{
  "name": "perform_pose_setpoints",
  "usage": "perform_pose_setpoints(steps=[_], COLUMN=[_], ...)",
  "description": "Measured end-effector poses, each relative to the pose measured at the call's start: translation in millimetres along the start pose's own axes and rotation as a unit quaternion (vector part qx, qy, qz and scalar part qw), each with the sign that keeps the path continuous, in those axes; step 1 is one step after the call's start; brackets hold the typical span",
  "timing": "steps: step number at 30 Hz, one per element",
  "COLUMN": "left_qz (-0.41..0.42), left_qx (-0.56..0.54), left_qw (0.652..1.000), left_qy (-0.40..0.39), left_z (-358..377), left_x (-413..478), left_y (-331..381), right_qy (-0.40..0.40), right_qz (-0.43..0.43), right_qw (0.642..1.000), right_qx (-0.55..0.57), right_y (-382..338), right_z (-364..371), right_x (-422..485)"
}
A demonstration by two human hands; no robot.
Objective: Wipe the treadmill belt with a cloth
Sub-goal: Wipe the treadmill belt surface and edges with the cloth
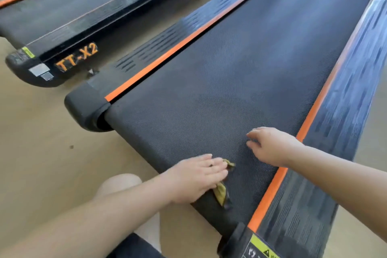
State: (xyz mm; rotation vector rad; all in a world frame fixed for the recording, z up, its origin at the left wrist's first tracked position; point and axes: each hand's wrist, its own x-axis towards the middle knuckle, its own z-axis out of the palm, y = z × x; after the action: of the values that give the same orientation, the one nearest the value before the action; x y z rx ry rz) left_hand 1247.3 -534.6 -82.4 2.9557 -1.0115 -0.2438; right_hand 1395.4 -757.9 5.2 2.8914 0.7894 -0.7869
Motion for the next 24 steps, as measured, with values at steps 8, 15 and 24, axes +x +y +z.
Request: perform_pose_setpoints(steps=[8,15,24], left_qz=[-0.49,-0.189,-0.311], left_qx=[-0.102,-0.15,-0.266], left_qw=[0.864,0.965,0.899], left_qy=[0.056,0.107,0.157], left_z=[-4.6,-8.8,-3.4], left_x=[-36.6,-21.1,-19.6], left_y=[-89.3,-3.9,14.5], right_qy=[-0.013,-0.012,-0.006], right_qz=[-0.065,-0.039,-0.033], right_qw=[0.998,0.998,0.999], right_qx=[0.01,0.037,0.038], right_y=[-79.8,-89.2,-71.3], right_z=[-0.1,1.8,8.9], right_x=[0.3,2.9,12.0])
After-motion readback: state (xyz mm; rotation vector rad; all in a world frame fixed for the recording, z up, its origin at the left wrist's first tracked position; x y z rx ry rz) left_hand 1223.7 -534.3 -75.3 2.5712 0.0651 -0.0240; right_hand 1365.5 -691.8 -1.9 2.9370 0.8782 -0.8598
